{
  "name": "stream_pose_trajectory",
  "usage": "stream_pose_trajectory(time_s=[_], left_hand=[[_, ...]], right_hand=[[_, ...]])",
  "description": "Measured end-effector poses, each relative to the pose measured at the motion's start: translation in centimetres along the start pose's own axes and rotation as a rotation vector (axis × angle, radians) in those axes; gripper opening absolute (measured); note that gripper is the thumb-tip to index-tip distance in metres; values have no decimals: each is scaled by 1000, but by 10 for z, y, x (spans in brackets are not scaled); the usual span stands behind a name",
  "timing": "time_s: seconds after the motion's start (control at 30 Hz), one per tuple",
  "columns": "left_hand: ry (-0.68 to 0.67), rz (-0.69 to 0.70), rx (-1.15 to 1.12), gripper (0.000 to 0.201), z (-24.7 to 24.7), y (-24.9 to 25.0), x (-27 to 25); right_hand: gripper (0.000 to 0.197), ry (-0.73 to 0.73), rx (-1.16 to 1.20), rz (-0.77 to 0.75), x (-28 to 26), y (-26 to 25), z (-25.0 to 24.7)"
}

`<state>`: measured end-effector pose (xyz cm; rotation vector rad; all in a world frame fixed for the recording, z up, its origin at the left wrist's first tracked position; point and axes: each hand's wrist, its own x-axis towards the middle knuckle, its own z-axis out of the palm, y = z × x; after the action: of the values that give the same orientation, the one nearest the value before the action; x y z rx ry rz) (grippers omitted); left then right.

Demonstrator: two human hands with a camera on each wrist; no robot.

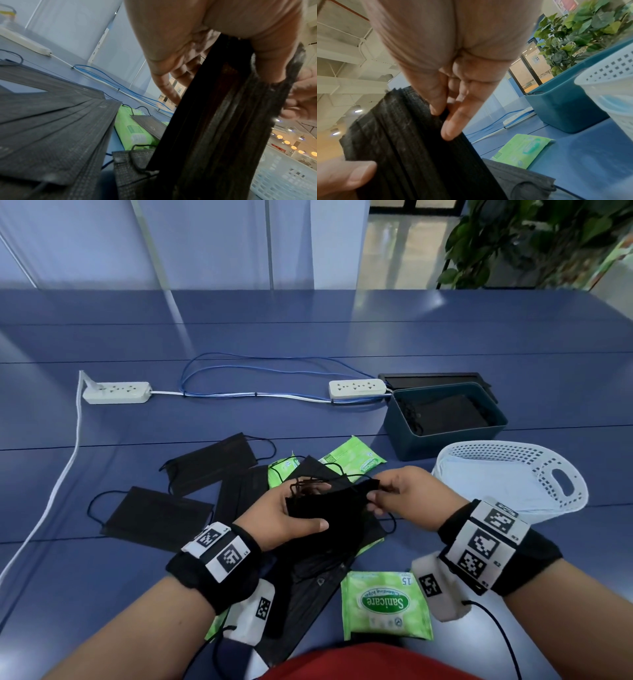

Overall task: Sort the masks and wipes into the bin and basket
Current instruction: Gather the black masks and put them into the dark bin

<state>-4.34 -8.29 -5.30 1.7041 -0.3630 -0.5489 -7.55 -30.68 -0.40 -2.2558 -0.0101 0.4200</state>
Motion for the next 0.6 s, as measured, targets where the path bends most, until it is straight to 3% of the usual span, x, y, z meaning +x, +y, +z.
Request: stream_pose_trajectory(time_s=[0.17, 0.27, 0.47, 0.6], left_hand=[[-15, -44, -44, 45, 2, 0, 0], [-20, -42, -57, 41, 1, 0, -2], [1, -42, -99, 43, -1, -3, -3], [-5, -24, -99, 47, -1, -3, -2]], right_hand=[[34, -63, -18, -34, 2, -12, 6], [24, -70, -78, -47, 2, -16, 8], [25, -75, -104, -35, 3, -12, 12], [29, -49, 39, 4, 3, -9, 10]])
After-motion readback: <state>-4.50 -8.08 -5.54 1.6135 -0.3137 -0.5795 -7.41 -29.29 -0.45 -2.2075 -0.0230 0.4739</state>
